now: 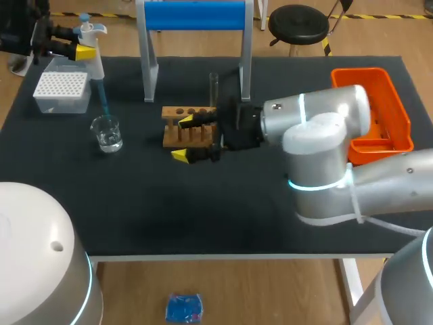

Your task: Invert the test tube, pick up the pipette, mount the tip to pipette, aspirate from beaker and dispense into the tube, eject the tip, return the pipette, and cap with the stopper.

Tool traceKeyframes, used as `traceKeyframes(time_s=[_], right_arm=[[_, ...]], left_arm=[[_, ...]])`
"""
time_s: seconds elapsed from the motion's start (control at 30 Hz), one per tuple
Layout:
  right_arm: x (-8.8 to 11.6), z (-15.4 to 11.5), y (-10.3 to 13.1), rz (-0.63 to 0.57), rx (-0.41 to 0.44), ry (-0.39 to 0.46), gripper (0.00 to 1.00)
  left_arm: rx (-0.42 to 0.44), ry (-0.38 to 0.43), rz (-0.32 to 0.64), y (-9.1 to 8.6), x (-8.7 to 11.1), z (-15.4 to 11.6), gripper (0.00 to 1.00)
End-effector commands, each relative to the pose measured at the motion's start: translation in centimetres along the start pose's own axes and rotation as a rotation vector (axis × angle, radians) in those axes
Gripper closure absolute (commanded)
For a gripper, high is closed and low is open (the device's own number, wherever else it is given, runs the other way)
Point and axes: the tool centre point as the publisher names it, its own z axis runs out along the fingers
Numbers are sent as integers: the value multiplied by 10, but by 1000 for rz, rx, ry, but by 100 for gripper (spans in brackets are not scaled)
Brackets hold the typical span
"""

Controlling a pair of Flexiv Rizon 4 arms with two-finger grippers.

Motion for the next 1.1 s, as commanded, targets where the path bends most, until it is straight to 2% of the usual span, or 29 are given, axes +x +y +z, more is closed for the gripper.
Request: traceKeyframes(time_s=[0.03,1.1], right_arm=[[-1,32,-2,15,10,-31,0],[-30,94,-18,16,55,-78,0]], left_arm=[[1,-3,2,0,1,1,100],[1,-3,2,0,1,1,100]])
